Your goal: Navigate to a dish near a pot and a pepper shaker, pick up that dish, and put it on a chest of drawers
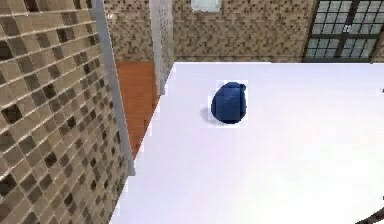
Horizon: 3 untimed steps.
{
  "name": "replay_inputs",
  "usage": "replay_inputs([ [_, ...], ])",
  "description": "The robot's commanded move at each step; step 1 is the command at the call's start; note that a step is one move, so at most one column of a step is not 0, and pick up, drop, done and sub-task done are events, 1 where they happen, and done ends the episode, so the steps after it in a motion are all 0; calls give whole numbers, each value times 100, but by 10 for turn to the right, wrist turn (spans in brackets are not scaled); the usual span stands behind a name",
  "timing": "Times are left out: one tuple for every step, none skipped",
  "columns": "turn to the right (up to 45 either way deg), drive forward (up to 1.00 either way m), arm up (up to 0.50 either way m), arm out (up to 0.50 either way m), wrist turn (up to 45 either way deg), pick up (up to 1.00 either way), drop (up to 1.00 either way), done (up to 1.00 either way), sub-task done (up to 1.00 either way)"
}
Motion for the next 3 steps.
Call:
replay_inputs([
  [270, 0, 0, 0, 0, 0, 0, 0, 0],
  [0, 90, 0, 0, 0, 0, 0, 0, 0],
  [120, 0, 0, 0, 0, 0, 0, 0, 0],
])
